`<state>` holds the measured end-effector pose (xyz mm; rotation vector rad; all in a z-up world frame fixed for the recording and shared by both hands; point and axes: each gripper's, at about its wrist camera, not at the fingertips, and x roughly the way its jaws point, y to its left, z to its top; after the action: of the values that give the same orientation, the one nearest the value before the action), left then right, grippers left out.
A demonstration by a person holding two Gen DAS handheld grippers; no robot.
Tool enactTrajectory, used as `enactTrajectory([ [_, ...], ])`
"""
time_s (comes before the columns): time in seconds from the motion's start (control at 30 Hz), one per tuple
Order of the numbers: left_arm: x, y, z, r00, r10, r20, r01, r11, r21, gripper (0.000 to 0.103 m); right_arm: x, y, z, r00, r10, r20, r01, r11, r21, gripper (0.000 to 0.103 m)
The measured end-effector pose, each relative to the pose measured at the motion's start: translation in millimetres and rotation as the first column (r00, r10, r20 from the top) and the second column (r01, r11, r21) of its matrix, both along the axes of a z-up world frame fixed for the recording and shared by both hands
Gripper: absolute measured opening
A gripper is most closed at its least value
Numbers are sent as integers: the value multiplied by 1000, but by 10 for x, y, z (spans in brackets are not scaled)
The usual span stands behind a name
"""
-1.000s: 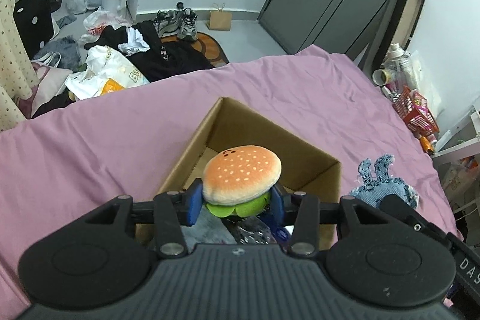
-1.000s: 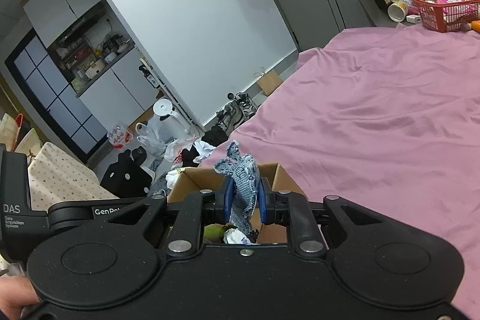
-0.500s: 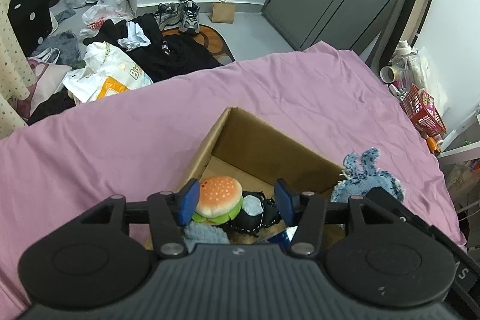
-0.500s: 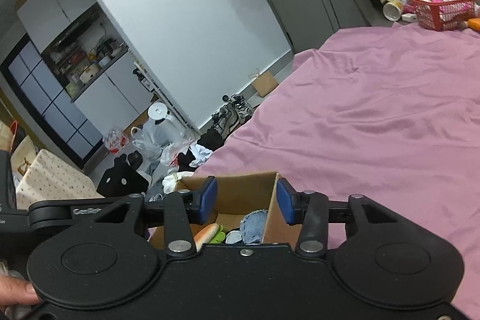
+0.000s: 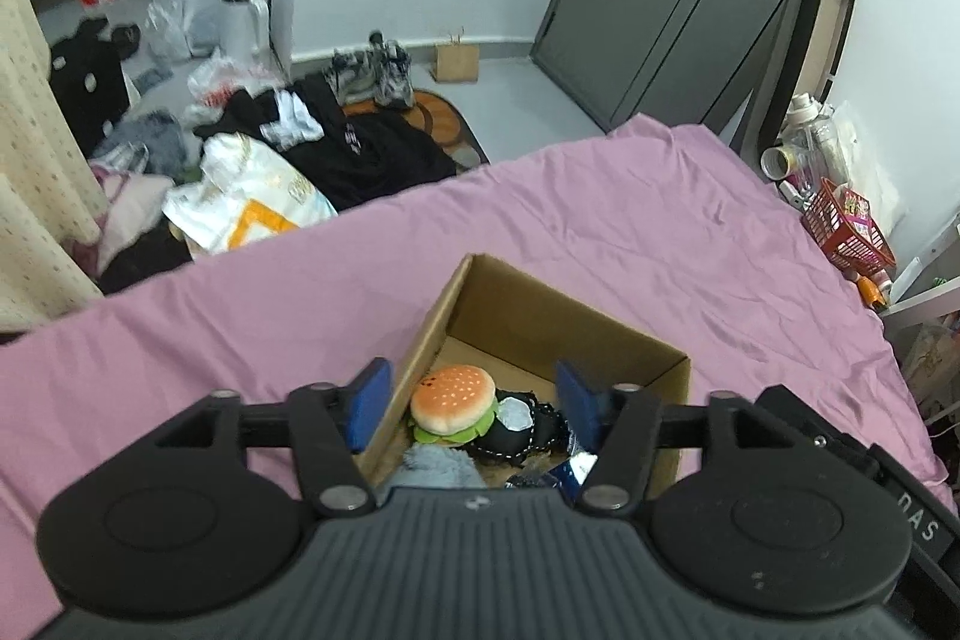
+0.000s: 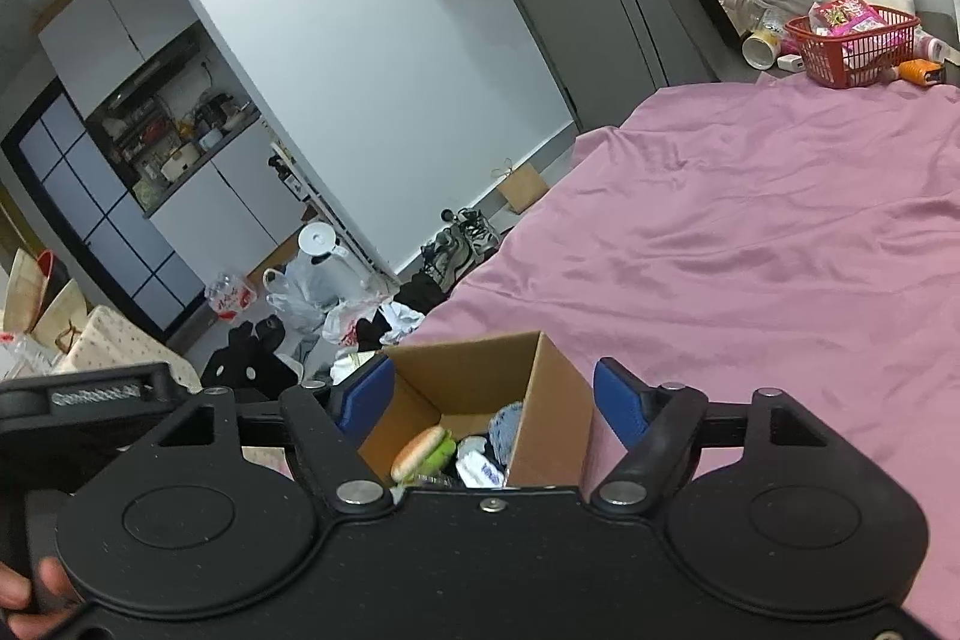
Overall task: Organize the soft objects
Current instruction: 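Open both grippers and lift them away from the box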
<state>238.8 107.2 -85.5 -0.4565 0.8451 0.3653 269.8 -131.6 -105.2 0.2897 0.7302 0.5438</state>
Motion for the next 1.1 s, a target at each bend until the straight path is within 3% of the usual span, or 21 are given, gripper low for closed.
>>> enactTrajectory([
  [0.1, -111, -57, 133, 1000, 5, 4, -5, 1000, 22, 76, -103, -45, 88, 999, -12, 34, 14, 999, -35, 88],
  [0.2, -227, -108, 245, 1000, -12, 16, 12, 1000, 17, 78, -227, -119, 209, 997, -42, 62, 46, 997, -62, 100],
  [0.27, -303, -141, 314, 1000, -20, 21, 19, 1000, 20, 80, -305, -183, 275, 996, -59, 73, 64, 995, -71, 103],
  [0.53, -600, -254, 546, 997, -69, 39, 68, 997, 20, 90, -582, -454, 659, 993, -115, 31, 118, 988, -101, 103],
  [0.9, -1105, -461, 926, 988, -108, 111, 104, 994, 35, 95, -1131, -481, 1120, 994, -95, 44, 101, 979, -176, 103],
  [1.1, -1350, -617, 1068, 983, -155, 100, 149, 987, 65, 99, -1455, -537, 1343, 992, -96, 81, 110, 977, -184, 103],
])
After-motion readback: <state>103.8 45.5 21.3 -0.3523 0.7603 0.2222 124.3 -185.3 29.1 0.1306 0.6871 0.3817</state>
